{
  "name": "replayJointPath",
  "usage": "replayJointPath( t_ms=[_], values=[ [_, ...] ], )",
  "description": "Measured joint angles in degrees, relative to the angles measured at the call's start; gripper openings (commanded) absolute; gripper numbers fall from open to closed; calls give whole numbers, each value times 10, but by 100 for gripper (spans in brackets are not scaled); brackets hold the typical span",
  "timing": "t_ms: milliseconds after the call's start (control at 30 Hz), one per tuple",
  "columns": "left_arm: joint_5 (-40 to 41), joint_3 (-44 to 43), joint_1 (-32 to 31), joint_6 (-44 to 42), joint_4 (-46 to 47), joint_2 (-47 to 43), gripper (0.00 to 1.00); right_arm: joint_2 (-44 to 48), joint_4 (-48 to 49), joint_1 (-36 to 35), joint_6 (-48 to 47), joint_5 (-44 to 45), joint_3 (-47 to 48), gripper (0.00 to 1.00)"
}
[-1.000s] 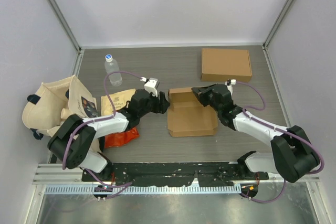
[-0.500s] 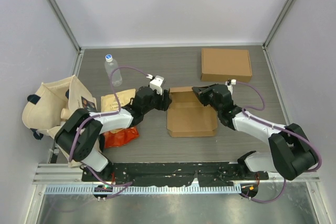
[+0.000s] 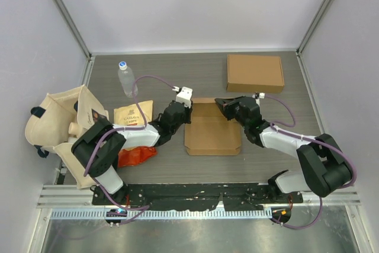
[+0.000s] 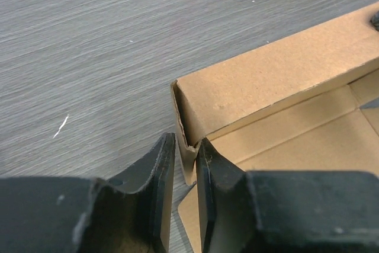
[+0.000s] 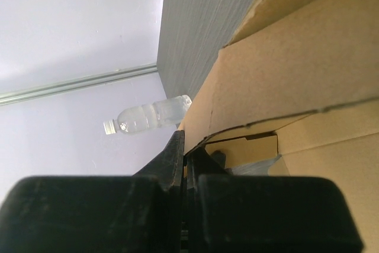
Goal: Fold the paper box
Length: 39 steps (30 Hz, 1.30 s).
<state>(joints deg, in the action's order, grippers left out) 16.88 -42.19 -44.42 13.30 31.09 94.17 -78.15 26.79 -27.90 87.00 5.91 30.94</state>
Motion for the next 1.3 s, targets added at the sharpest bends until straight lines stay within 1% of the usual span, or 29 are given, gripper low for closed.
replayJointPath(
  t_ms=[133,233,267,333,433,567,633,700,767,800,833,900,933,1033,1100,1167,1233,1300],
  values=[
    [37,0,-10,7,5,3,19,0,2,0,2,-1,-1,1],
    [68,0,-22,8,12,10,8,0,15,-1,-1,-1,-9,1],
    [81,-1,-27,8,15,12,0,1,17,-1,-2,0,-10,1],
    [110,-6,-36,10,14,18,0,3,19,-2,-5,0,-12,1],
    [176,-26,-59,12,8,37,0,14,22,-6,-5,11,-22,1],
    [299,-80,-95,12,-4,94,0,33,37,-25,12,45,-48,1],
    [341,-101,-108,14,-6,116,0,40,43,-33,21,59,-58,1],
    [357,-104,-112,19,-4,122,0,40,49,-35,28,62,-62,1],
    [351,-102,-112,21,-1,122,1,40,50,-36,30,63,-62,1],
    [344,-99,-110,22,2,120,4,40,50,-36,30,63,-62,1],
    [332,-93,-108,23,5,115,16,40,50,-36,30,63,-62,1],
    [297,-77,-100,27,8,98,25,40,50,-35,30,62,-62,1],
    [275,-68,-96,28,7,87,37,40,50,-35,30,61,-62,1],
    [217,-43,-85,38,-14,56,50,45,47,-36,29,53,-62,1],
    [190,-35,-81,46,-32,38,54,47,44,-36,28,51,-62,1],
    [161,-27,-80,54,-53,12,61,47,43,-35,27,49,-62,1],
    [134,-17,-80,61,-71,-22,65,48,42,-35,25,47,-62,2],
    [112,-11,-77,71,-88,-57,66,48,42,-35,21,43,-62,3]
  ],
)
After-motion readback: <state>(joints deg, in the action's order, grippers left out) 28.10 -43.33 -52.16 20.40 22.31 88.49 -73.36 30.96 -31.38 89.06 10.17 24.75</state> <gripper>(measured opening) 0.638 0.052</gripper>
